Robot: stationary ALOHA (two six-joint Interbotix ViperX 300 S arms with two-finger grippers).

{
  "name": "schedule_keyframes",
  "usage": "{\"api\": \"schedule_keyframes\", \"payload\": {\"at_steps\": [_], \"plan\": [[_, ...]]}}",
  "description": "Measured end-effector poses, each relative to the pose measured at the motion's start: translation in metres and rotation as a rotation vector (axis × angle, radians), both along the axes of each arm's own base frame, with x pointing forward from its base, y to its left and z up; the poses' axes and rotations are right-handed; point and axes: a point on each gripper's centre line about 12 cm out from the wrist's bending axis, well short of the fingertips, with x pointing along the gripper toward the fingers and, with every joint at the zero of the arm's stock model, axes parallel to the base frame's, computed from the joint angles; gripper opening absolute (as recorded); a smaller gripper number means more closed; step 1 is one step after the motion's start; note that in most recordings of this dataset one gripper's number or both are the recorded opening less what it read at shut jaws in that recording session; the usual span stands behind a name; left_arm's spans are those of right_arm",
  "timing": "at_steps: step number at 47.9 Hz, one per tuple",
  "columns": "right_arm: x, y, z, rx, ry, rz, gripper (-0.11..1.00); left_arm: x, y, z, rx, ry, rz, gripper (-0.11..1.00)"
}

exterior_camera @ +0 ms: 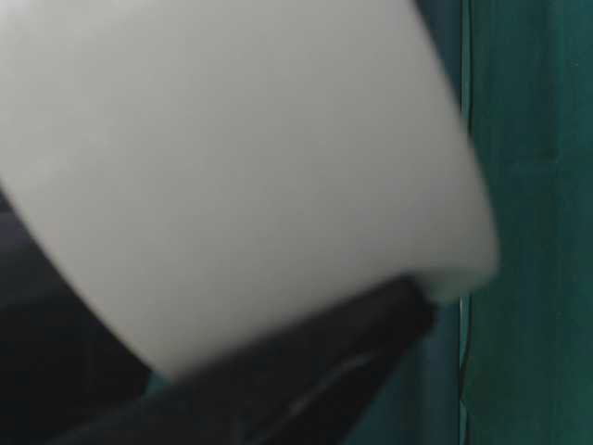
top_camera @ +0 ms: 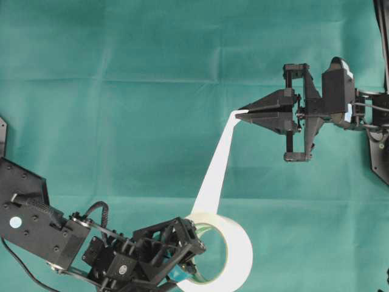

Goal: Peel off the duct tape with your right arm.
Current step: 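Pull the left gripper with the roll away from the right gripper, unwinding tape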

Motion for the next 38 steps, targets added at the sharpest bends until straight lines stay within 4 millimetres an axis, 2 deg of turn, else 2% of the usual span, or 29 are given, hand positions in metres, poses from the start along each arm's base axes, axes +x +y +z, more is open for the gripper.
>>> {"api": "schedule_keyframes", "payload": {"at_steps": [10, 22, 38], "plan": [[-0.002, 0.000, -0.003, 0.002, 0.009, -0.002, -0.09, 0.003, -0.002, 0.004, 0.021, -0.061, -0.046, 0.20], [-0.004, -0.001, -0.006, 0.021, 0.015, -0.009, -0.09, 0.001, -0.006, 0.018, 0.013, -0.129, -0.076, 0.20], [-0.004, 0.000, -0.006, 0.021, 0.015, -0.006, -0.09, 0.001, -0.006, 0.019, 0.008, -0.136, -0.075, 0.20]]}}
